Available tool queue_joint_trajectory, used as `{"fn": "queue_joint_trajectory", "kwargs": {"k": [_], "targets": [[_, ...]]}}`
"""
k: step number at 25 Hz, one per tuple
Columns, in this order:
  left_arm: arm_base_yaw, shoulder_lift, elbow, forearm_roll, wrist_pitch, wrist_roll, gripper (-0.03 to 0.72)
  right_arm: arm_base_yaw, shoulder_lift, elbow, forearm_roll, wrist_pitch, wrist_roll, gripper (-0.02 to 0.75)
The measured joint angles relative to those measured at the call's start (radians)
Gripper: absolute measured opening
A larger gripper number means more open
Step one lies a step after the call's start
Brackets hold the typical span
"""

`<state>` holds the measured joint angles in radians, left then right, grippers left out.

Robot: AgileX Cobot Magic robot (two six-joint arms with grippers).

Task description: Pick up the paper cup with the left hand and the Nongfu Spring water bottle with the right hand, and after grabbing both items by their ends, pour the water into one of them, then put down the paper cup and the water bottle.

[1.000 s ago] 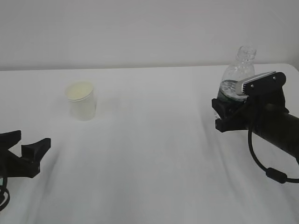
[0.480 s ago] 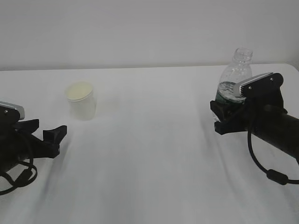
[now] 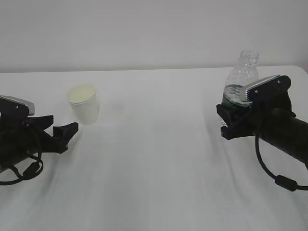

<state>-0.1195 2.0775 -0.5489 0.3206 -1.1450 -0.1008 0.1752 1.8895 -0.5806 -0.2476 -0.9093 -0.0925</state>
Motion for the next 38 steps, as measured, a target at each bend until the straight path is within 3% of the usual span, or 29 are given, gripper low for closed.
{"fn": "queue_joint_trajectory", "kwargs": {"k": [6, 38], "targets": [[0.023, 0.036, -0.08, 0.081, 0.0, -0.02, 0.578, 0.0, 0.0, 0.0, 0.0, 0.002, -0.005, 0.407], [0.024, 0.246, -0.406, 0.152, 0.036, -0.139, 0.578, 0.0, 0.0, 0.0, 0.0, -0.004, -0.022, 0.407]]}}
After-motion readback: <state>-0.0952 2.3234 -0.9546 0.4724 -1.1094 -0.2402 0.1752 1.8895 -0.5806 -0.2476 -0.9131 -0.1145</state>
